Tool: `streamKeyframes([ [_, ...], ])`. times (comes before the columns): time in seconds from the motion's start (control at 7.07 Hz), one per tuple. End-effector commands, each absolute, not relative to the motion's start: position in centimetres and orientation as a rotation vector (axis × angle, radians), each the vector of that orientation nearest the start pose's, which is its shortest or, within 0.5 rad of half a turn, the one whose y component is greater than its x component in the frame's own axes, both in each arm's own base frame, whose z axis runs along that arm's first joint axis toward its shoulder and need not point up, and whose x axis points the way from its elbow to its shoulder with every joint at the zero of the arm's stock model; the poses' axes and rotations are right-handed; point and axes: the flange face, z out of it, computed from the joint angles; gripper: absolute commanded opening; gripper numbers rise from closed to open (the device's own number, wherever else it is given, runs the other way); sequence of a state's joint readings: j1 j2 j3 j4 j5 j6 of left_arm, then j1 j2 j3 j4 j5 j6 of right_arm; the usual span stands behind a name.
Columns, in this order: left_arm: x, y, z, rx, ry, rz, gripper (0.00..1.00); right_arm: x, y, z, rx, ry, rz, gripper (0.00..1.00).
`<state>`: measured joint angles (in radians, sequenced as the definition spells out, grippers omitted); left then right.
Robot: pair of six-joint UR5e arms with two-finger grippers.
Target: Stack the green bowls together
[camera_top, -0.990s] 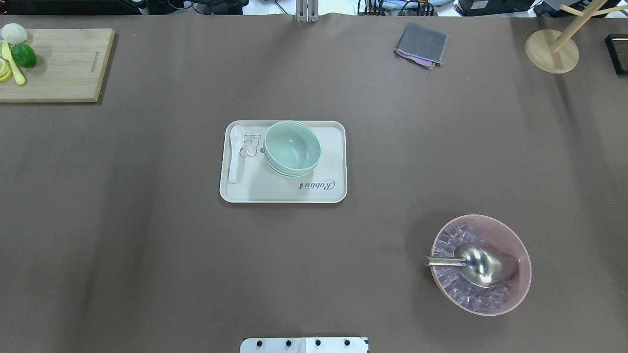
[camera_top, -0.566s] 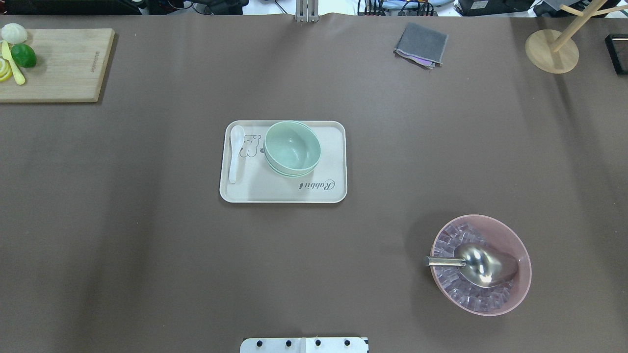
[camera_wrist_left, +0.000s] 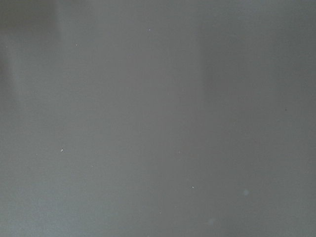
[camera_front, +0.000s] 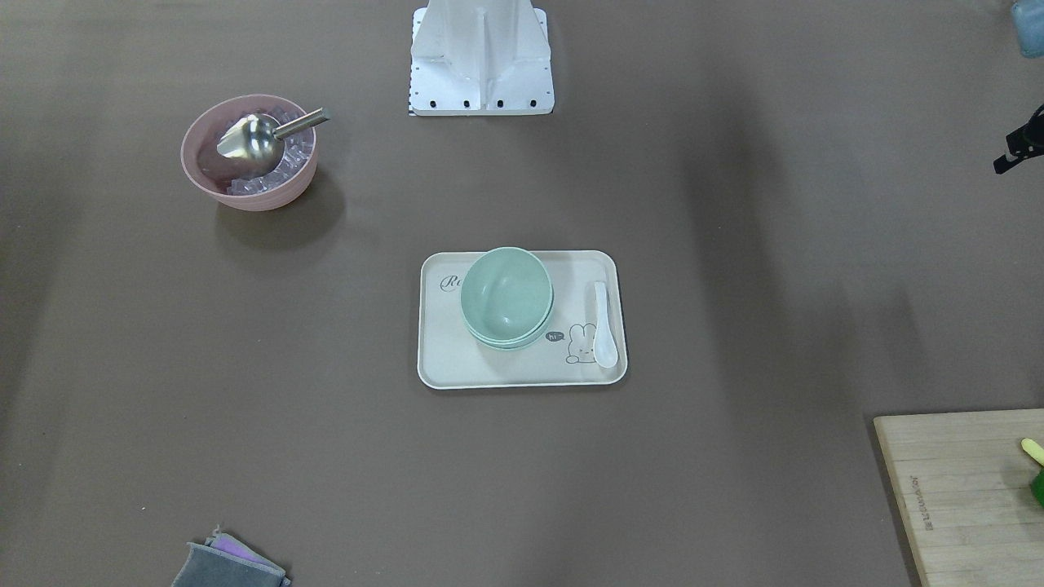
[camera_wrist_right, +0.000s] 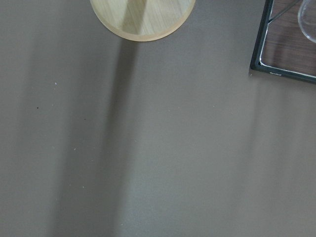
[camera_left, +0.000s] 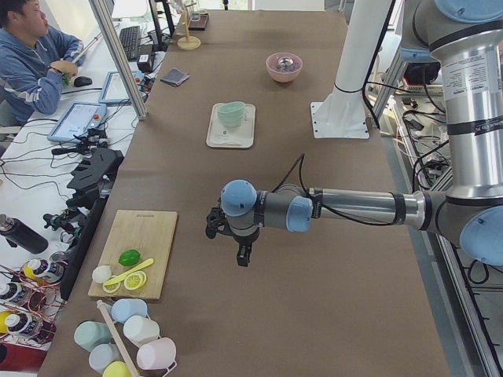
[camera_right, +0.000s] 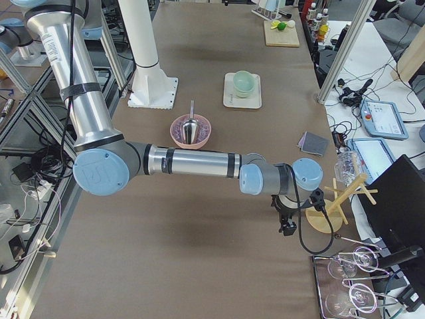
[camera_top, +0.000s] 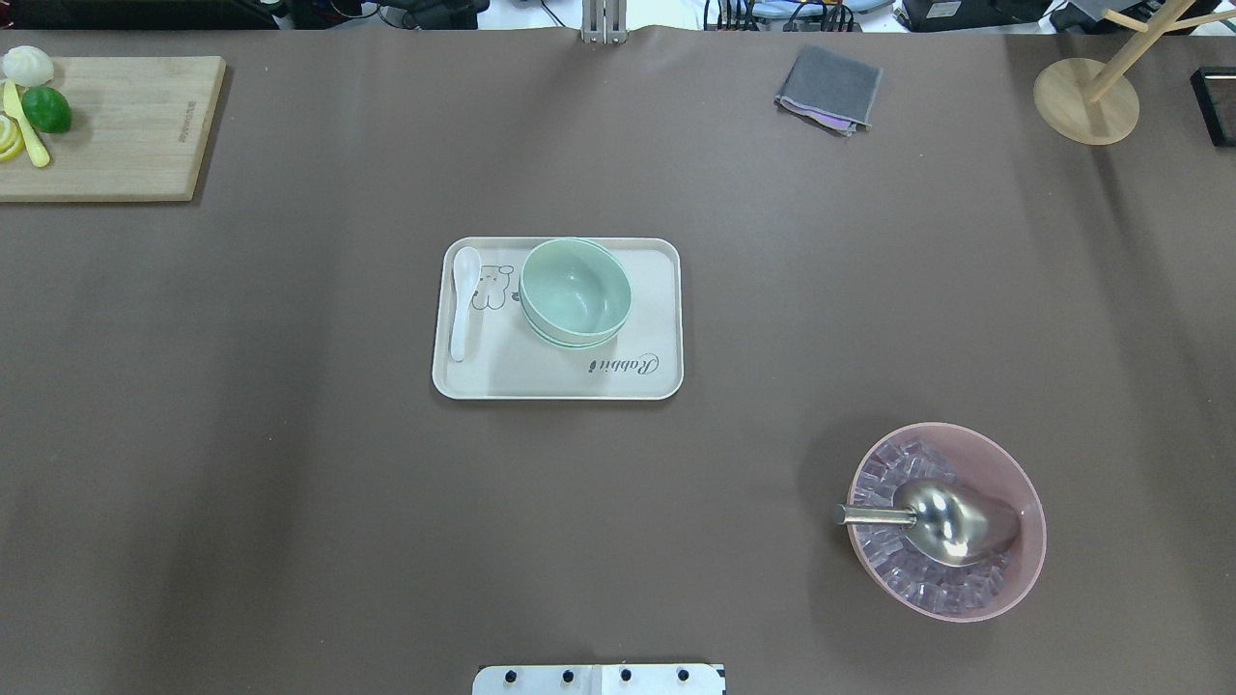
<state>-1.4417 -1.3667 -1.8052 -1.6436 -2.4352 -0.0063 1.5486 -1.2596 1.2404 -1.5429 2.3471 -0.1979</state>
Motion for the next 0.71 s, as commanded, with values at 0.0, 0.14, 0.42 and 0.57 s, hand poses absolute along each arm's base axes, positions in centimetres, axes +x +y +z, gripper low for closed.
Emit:
streamKeyframes([
  [0.0, -0.28, -42.07, 61.58, 0.051, 0.871, 0.166, 0.98, 4.89, -62.20, 63.89, 0.083, -0.778, -0.215, 1.00],
  [0.14, -0.35, -42.00, 60.87, 0.064, 0.871, 0.170, 0.98, 4.89, -62.07, 64.00, 0.081, -0.778, -0.215, 1.00],
  [0.42, -0.33, -42.20, 60.79, 0.069, 0.872, 0.172, 0.98, 4.94, -62.07, 64.04, 0.081, -0.772, -0.215, 1.00],
  [0.57, -0.64, -42.20, 60.78, 0.072, 0.873, 0.165, 0.98, 4.93, -62.06, 64.03, 0.081, -0.774, -0.215, 1.00],
])
